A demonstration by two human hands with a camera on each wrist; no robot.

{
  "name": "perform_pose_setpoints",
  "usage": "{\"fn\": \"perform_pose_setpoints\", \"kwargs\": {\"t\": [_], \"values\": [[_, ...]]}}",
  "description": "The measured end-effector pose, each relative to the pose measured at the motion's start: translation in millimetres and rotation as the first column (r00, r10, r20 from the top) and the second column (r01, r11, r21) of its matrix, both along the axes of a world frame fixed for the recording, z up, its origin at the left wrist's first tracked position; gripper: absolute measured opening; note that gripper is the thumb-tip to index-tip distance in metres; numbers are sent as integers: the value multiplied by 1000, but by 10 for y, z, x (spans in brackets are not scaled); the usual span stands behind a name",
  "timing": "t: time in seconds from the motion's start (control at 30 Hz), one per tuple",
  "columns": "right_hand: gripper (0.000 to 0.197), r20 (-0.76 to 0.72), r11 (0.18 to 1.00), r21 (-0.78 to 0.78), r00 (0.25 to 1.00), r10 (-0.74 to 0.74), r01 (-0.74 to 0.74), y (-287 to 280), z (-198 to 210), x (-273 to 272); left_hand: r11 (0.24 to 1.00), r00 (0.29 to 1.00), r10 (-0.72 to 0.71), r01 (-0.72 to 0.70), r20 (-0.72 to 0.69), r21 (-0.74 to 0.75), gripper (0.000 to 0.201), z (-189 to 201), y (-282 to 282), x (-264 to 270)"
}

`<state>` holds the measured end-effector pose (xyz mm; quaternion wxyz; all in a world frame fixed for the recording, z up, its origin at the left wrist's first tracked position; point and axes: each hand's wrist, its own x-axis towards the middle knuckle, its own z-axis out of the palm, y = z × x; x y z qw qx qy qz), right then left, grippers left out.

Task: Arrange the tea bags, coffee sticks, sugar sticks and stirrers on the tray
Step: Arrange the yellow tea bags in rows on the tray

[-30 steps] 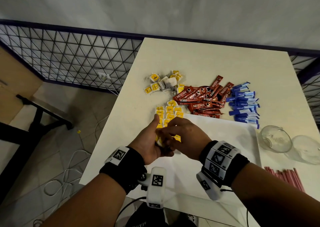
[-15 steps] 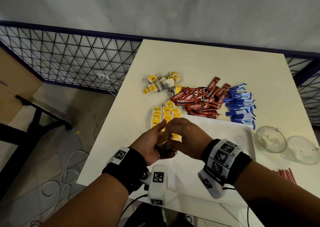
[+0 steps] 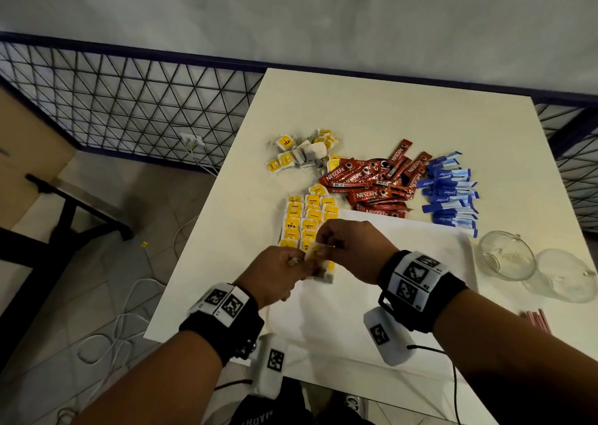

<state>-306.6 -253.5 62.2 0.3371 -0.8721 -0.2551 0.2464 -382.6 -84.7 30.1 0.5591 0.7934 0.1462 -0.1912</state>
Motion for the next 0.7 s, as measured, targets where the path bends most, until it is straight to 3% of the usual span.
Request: {"fn": "perform_pose_setpoints", "kwargs": {"t": [0.1,0.17,0.27,0.53,0.7], "values": [[14,-24,992,-126,999,-21,18,-48,-234,0,998,996,10,-4,-83,68,23,-158,-145,-37],[16,-40,982,-190,999,-20,12,-55,-358,-17,971,997,-12,29,-73,237,21,-254,-222,-47],[13,-73,973,-229,996,-49,31,-39,-495,-28,901,999,-9,26,-41,432,33,-375,-309,-47],[7,-30,919,-394,999,-44,28,30,-706,-23,845,995,-12,61,-95,531,33,-668,-396,-35],[4,14,912,-410,1000,-26,30,45,-700,-33,834,997,-70,70,-20,548,30,-612,-343,-65]]}}
